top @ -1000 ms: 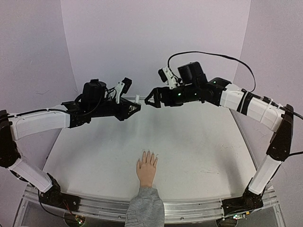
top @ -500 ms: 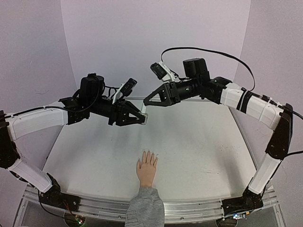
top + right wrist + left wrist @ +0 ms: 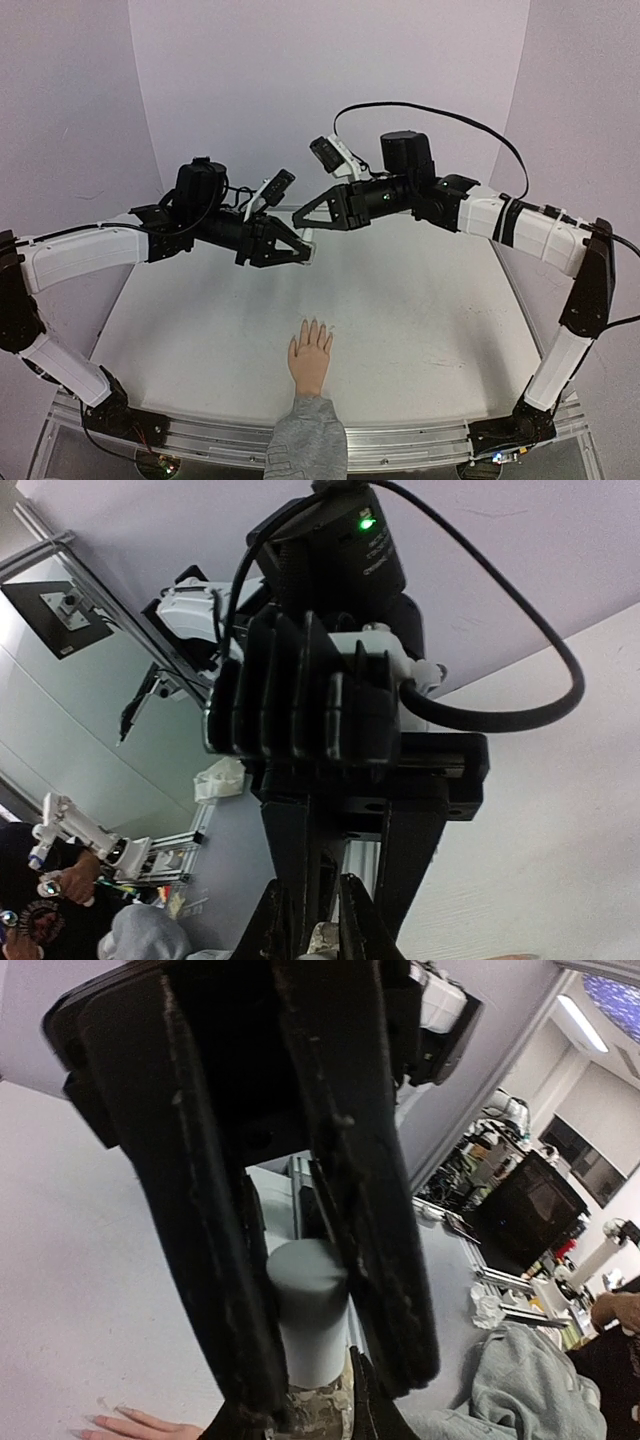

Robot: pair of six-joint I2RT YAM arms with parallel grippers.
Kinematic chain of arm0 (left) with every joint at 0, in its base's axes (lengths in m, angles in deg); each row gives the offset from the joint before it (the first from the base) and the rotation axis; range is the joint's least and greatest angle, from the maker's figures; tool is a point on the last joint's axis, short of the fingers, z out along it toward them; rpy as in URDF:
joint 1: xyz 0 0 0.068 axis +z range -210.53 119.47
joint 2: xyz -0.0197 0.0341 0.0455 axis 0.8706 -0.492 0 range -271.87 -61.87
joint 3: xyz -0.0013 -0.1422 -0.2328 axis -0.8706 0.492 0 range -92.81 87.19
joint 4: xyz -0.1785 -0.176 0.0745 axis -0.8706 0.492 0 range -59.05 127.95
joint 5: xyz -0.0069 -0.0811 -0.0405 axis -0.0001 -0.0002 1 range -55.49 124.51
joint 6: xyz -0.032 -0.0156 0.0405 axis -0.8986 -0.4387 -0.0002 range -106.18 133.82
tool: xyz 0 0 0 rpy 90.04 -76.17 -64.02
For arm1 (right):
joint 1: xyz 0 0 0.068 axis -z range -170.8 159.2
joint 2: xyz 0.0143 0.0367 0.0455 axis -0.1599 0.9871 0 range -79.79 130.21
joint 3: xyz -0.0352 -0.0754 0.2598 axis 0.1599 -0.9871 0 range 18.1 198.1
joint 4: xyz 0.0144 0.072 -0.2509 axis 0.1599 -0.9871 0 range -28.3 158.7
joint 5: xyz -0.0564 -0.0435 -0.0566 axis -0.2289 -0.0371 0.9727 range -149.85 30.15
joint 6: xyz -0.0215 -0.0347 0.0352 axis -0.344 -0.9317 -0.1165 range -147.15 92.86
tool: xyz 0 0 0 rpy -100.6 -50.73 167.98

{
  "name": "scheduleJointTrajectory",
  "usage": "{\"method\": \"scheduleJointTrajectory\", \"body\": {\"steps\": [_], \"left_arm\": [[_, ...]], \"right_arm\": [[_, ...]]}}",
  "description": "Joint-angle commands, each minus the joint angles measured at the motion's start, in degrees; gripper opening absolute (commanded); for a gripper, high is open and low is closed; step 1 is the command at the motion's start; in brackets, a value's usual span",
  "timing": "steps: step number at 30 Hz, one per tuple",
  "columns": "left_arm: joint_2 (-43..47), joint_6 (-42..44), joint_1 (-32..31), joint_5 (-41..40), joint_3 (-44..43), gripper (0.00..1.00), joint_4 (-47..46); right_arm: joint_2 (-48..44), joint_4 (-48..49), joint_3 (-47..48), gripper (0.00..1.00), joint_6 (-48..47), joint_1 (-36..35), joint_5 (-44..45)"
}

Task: Paint the nails

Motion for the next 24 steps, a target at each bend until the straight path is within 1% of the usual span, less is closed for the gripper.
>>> {"method": "scheduleJointTrajectory", "body": {"steps": [1, 3, 5, 6, 8, 9, 10, 12, 14, 17, 18, 21, 22, 23, 24], "left_arm": [[4.5, 1.2, 1.2, -20.9, 0.3, 0.0, -3.1], [5.5, 0.8, 1.2, -34.5, 1.3, 0.0, -3.1], [5.5, 1.2, 1.1, -47.0, 2.1, 0.0, -2.9], [5.1, 0.9, 1.0, -55.3, 2.2, 0.0, -2.5], [3.7, 1.0, 0.9, -62.2, 1.4, 0.0, -2.0], [2.9, 1.2, 0.8, -63.5, 0.8, 0.0, -1.7], [1.9, 1.3, 0.6, -63.8, 0.1, 0.0, -1.6], [0.0, 1.6, 0.0, -63.0, -1.2, 0.0, -1.5], [-1.4, 2.0, -0.6, -61.5, -1.8, 0.0, -1.3], [-2.5, 2.3, -0.8, -57.9, -1.7, 0.0, -1.0], [-2.5, 2.5, -0.8, -56.4, -1.5, 0.0, -1.0], [-1.4, 2.9, -0.7, -51.4, -0.6, 0.0, -1.0], [-0.8, 3.2, -0.7, -48.7, -0.2, 0.0, -1.0], [-0.3, 3.4, -0.6, -46.5, 0.3, 0.0, -1.0], [0.2, 3.5, -0.4, -43.8, 0.8, 0.0, -1.0]], "right_arm": [[-3.5, 2.6, -6.1, 0.0, 0.8, -1.9, 8.6], [-4.5, 4.3, -9.0, 0.0, 1.9, -2.9, 18.8], [-5.1, 4.2, -10.8, 0.0, 3.7, -5.2, 33.4], [-5.2, 2.9, -11.0, 0.0, 5.2, -6.8, 42.8], [-4.8, -1.2, -10.2, 0.0, 8.4, -10.3, 63.0], [-4.1, -2.7, -9.4, 0.0, 10.0, -11.9, 70.2], [-3.5, -4.2, -8.3, 0.0, 11.3, -13.2, 74.8], [-1.8, -6.7, -6.1, 0.0, 13.4, -14.1, 79.2], [-0.1, -10.1, -3.0, 0.0, 14.0, -14.3, 80.7], [0.6, -12.5, -0.2, 0.0, 11.3, -14.2, 79.8], [0.2, -12.5, -0.3, 0.07, 10.1, -14.2, 79.2], [-2.7, -12.7, -1.0, 0.43, 4.6, -12.6, 73.8], [-3.8, -12.7, -1.5, 0.59, 2.7, -11.8, 70.8], [-4.7, -12.7, -1.7, 0.68, 0.3, -10.9, 66.7], [-5.5, -12.9, -1.3, 0.77, -1.7, -10.0, 59.9]]}}
